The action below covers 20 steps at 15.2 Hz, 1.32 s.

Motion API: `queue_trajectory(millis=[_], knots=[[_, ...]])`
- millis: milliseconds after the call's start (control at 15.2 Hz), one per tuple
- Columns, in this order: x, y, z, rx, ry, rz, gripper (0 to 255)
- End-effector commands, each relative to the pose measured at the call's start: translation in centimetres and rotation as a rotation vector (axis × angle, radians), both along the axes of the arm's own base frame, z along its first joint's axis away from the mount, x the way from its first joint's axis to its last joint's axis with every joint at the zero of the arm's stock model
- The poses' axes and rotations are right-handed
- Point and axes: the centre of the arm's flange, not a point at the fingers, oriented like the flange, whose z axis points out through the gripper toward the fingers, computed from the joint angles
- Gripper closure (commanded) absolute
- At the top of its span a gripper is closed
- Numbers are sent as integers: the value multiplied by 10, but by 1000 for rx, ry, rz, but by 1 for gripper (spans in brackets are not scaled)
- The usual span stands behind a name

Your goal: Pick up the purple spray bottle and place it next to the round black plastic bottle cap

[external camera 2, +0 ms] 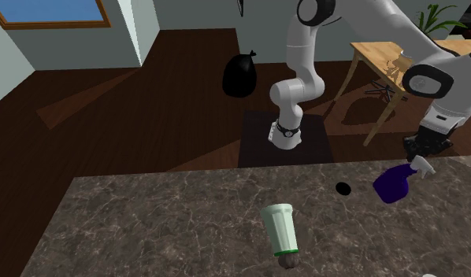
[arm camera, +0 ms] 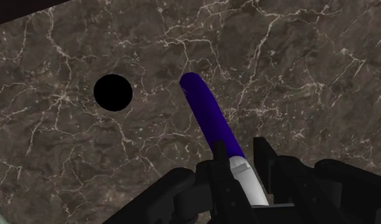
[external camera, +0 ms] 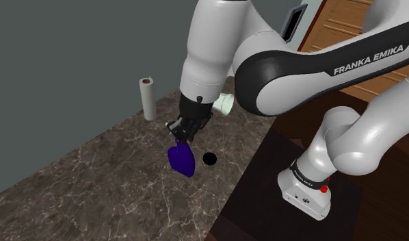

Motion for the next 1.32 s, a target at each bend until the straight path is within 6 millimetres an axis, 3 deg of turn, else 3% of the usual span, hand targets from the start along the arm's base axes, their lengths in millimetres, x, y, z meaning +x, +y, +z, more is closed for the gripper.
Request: queue_trajectory(millis=[0, 198, 726, 792, 1122, 1254], knots=[[1, 0, -10, 1, -1, 0, 255], [1, 0, -25, 1, -1, 0, 255], [1, 0, -25, 1, -1, 0, 255], [1, 0, -25, 1, -1, 0, 0], [1, 0, -25, 0, -1, 0, 0], [-2, -2, 1, 1, -1, 0, 0]])
